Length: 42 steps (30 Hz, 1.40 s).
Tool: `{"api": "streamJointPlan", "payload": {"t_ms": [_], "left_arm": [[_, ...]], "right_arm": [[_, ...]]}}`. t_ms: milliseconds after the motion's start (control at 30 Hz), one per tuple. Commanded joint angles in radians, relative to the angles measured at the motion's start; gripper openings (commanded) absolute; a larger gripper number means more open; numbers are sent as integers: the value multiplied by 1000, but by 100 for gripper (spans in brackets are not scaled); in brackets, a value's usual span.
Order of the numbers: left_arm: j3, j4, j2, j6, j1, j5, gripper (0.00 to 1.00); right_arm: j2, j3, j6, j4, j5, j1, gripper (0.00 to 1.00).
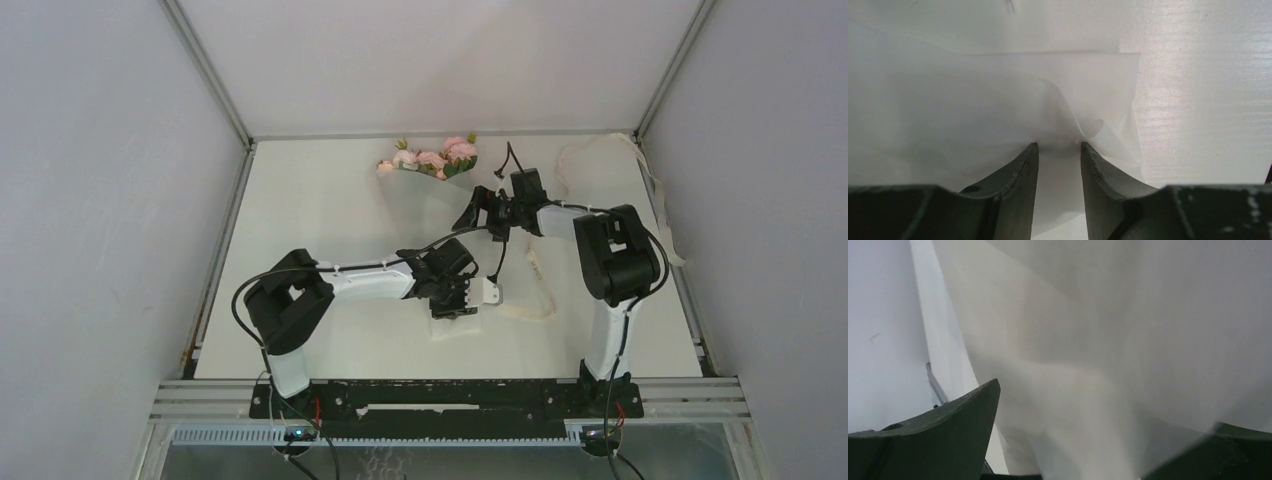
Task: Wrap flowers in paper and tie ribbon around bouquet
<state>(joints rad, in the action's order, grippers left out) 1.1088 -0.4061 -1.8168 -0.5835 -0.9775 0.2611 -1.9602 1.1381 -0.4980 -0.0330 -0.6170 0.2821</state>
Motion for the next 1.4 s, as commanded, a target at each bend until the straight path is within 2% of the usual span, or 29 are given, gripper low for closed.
{"api": "streamJointPlan", "payload": {"t_ms": [0, 67, 100, 133, 200, 267, 300, 400, 500, 633, 800, 967, 1033, 1200, 1367], "left_arm": [[-61, -71, -63, 1, -8, 0, 41], [-62, -71, -64, 0, -7, -2, 41], [-62, -72, -64, -1, -7, -2, 41], [-62, -72, -64, -1, -7, 0, 42], [-64, -70, -62, -2, -7, 2, 41], [-61, -75, -53, -9, -6, 3, 42], [-51, -84, -41, -10, -4, 5, 43], [38, -158, 14, 10, 11, 81, 50], [187, -217, 37, 29, -2, 188, 69], [403, -211, -75, 94, -61, 267, 76], [611, -181, -310, 78, -144, 204, 81], [726, -84, -411, 86, -147, 218, 84], [763, -55, -460, 112, -148, 206, 85], [818, -26, -577, 186, -151, 189, 82], [829, 7, -616, 218, -156, 135, 79]], "right_arm": [[-96, 3, -48, 159, -47, 38, 100], [-114, -4, -87, 216, -72, 38, 98], [-121, -9, -111, 242, -80, 38, 94], [-127, -13, -128, 265, -88, 35, 86], [-141, -21, -162, 313, -116, 31, 51], [-151, -25, -183, 346, -136, 28, 8], [-152, -27, -187, 352, -136, 29, 0], [-150, -29, -185, 352, -128, 23, 0], [-147, -30, -181, 351, -123, 5, 0], [-147, -20, -141, 316, -135, -24, 0], [-161, 46, 0, 167, -203, -61, 0], [-169, 108, 111, 42, -274, -118, 0], [-177, 128, 150, -30, -279, -128, 0], [-180, 139, 156, -44, -288, -125, 0], [-171, 138, 158, -53, -286, -126, 0]]}}
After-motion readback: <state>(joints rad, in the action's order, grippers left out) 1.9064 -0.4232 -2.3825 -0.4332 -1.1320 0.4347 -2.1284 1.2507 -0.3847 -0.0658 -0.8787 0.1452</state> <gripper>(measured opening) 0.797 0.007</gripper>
